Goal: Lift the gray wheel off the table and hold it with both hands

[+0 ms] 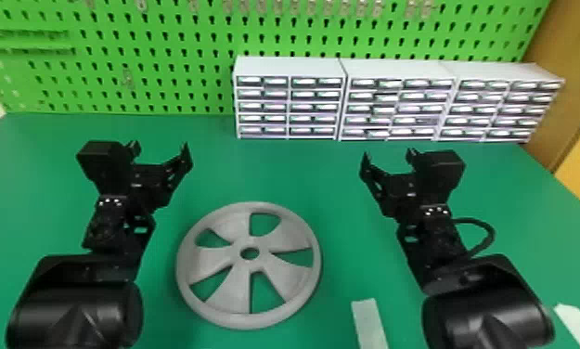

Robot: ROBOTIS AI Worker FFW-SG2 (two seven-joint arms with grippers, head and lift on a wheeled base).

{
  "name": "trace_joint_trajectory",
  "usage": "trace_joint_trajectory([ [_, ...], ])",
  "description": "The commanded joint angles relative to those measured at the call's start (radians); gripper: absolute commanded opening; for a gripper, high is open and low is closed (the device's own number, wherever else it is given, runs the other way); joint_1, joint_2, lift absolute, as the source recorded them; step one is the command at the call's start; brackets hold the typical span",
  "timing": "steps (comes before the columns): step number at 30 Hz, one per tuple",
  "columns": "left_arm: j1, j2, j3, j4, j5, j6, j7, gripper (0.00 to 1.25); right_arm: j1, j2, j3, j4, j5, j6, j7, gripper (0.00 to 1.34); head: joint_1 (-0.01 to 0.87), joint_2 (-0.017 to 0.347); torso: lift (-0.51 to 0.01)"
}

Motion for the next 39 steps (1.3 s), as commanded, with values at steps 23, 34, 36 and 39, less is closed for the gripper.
trace_joint_trajectory([
  [23, 0.001, -0.001, 0.0, -0.003, 0.003, 0.005, 0.0, 0.92, -0.008, 0.003, 0.006, -0.023, -0.003, 0.058, 0.0, 0.91, 0.711, 0.015, -0.098],
  [34, 0.0, -0.001, 0.0, -0.005, 0.003, 0.006, 0.002, 0.92, -0.044, 0.008, 0.02, -0.143, -0.002, 0.368, -0.002, 0.91, 0.711, 0.015, -0.098],
  [36, 0.0, -0.001, 0.0, -0.005, 0.005, 0.006, 0.002, 0.92, -0.054, 0.008, 0.024, -0.164, -0.006, 0.443, -0.002, 0.91, 0.711, 0.015, -0.098],
  [39, 0.0, -0.001, 0.0, -0.006, 0.005, 0.006, 0.002, 0.92, -0.083, 0.008, 0.034, -0.202, -0.014, 0.588, -0.002, 0.91, 0.711, 0.015, -0.098],
])
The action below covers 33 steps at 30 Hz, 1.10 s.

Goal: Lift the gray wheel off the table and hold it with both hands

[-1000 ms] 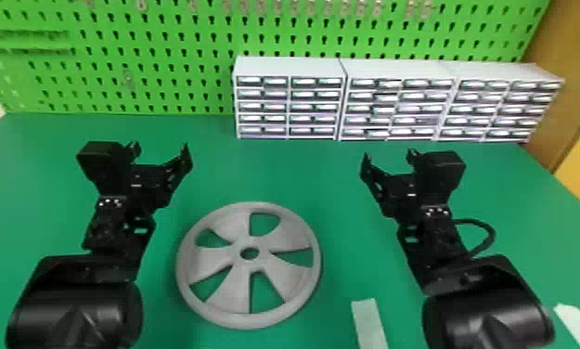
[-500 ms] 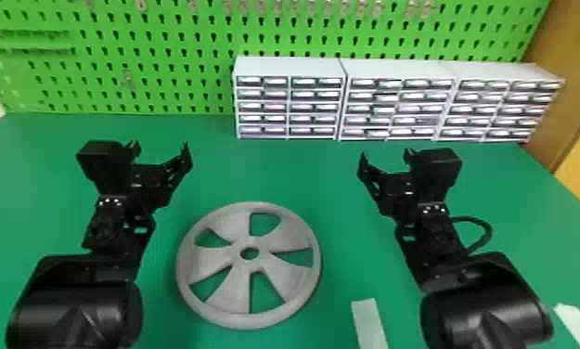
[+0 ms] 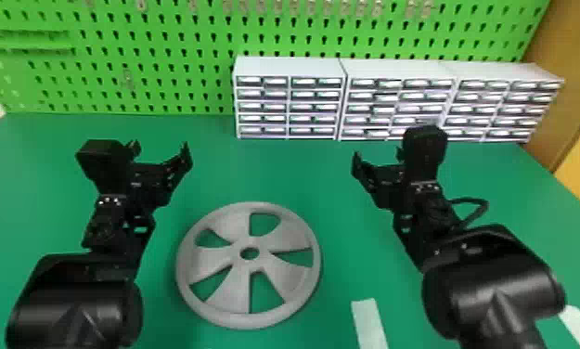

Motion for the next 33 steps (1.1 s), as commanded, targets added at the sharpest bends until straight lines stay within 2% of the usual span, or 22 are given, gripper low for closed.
trace_joint_trajectory([
  [1, 0.0, 0.0, 0.0, -0.001, 0.0, 0.0, 0.002, 0.92, -0.044, 0.0, 0.019, -0.057, -0.013, 0.213, 0.0, 0.91, 0.711, 0.015, -0.098],
  [4, 0.0, 0.0, 0.0, -0.003, 0.0, 0.0, 0.003, 0.92, -0.076, -0.002, 0.029, -0.077, -0.039, 0.319, -0.009, 0.91, 0.711, 0.015, -0.098],
  [8, 0.0, 0.0, 0.001, -0.006, 0.0, 0.0, 0.003, 0.92, -0.111, -0.014, 0.056, -0.1, -0.134, 0.424, -0.104, 0.91, 0.711, 0.015, -0.098],
  [12, 0.0, 0.0, 0.003, -0.007, 0.0, 0.002, 0.005, 0.92, -0.165, -0.038, 0.066, -0.108, -0.284, 0.543, -0.192, 0.91, 0.711, 0.015, -0.098],
  [15, 0.0, 0.0, 0.003, -0.009, -0.001, 0.003, 0.005, 0.92, -0.211, -0.063, 0.079, -0.105, -0.424, 0.635, -0.299, 0.91, 0.711, 0.015, -0.098],
  [16, -0.002, 0.0, 0.003, -0.009, -0.003, 0.003, 0.005, 0.92, -0.228, -0.074, 0.085, -0.097, -0.484, 0.65, -0.339, 0.91, 0.711, 0.015, -0.098],
  [17, 0.0, 0.0, 0.003, -0.009, -0.003, 0.006, 0.005, 0.92, -0.238, -0.081, 0.092, -0.091, -0.507, 0.658, -0.356, 0.91, 0.711, 0.015, -0.098],
  [19, 0.0, 0.001, 0.005, -0.01, -0.003, 0.006, 0.005, 0.92, -0.257, -0.092, 0.089, -0.06, -0.606, 0.664, -0.4, 0.91, 0.711, 0.015, -0.098],
  [26, 0.0, 0.001, 0.011, -0.02, -0.01, 0.014, 0.005, 0.92, -0.32, -0.118, 0.098, 0.032, -0.807, 0.719, -0.469, 0.91, 0.711, 0.015, -0.098],
  [33, 0.001, 0.001, 0.018, -0.026, -0.013, 0.016, 0.008, 0.92, -0.37, -0.115, 0.126, 0.09, -0.972, 0.77, -0.604, 0.91, 0.711, 0.015, -0.098],
])
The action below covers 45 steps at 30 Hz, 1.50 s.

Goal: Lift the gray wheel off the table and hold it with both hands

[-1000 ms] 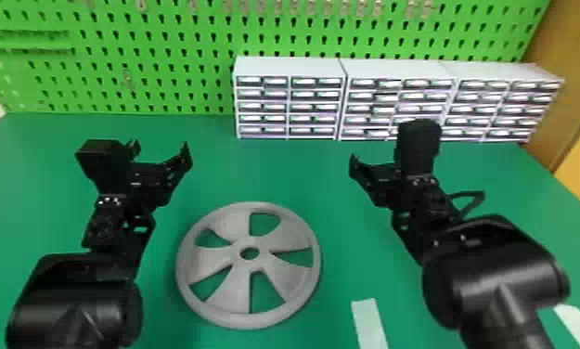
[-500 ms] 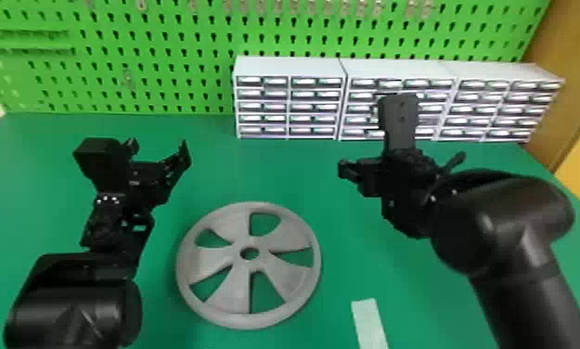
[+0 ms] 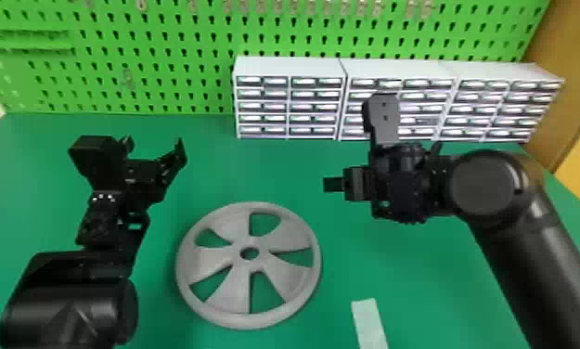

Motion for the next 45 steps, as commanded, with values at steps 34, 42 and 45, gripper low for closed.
trace_joint_trajectory([
  [34, 0.006, 0.055, -0.041, -0.024, 0.031, 0.003, 0.076, 0.92, -0.164, -0.068, 0.279, 0.292, -0.618, -0.068, -0.292, 0.91, 0.711, 0.015, -0.098],
  [42, 0.004, 0.057, -0.047, -0.024, 0.032, 0.003, 0.077, 0.92, -0.181, -0.079, 0.312, 0.321, -0.636, -0.076, -0.29, 0.91, 0.711, 0.015, -0.098],
  [45, 0.004, 0.057, -0.047, -0.025, 0.034, 0.003, 0.079, 0.92, -0.181, -0.077, 0.312, 0.321, -0.636, -0.076, -0.29, 0.91, 0.711, 0.015, -0.098],
])
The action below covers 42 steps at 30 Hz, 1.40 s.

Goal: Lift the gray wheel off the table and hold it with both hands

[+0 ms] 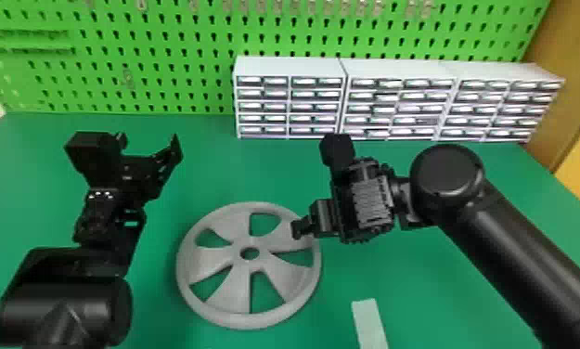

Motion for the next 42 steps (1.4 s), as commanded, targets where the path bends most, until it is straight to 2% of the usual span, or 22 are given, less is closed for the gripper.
trace_joint_trajectory([
  [1, 0.0, 0.0, -0.001, -0.001, 0.001, 0.0, 0.001, 0.92, -0.003, 0.0, 0.003, 0.006, -0.003, -0.001, 0.0, 0.91, 0.711, 0.015, -0.098],
  [9, -0.006, 0.0, -0.007, -0.001, 0.005, 0.0, 0.001, 0.92, -0.007, 0.006, 0.013, 0.021, 0.007, -0.005, 0.0, 0.91, 0.711, 0.015, -0.098],
  [25, -0.006, 0.032, -0.014, -0.009, 0.048, 0.002, -0.004, 0.92, 0.005, 0.061, 0.008, 0.096, 0.066, -0.007, 0.002, 0.91, 0.711, 0.015, -0.098],
  [30, 0.001, 0.034, -0.009, -0.009, 0.049, 0.002, -0.004, 0.92, 0.008, 0.069, 0.008, 0.104, 0.1, -0.01, 0.006, 0.91, 0.711, 0.015, -0.098],
  [35, 0.0, 0.034, -0.01, -0.009, 0.049, -0.005, -0.004, 0.92, 0.004, 0.084, 0.016, 0.13, 0.167, -0.016, 0.064, 0.91, 0.711, 0.015, -0.098],
  [42, -0.002, 0.034, -0.009, -0.009, 0.049, -0.009, -0.004, 0.92, -0.003, 0.099, 0.034, 0.178, 0.225, -0.025, 0.106, 0.9, 0.711, 0.015, -0.098],
])
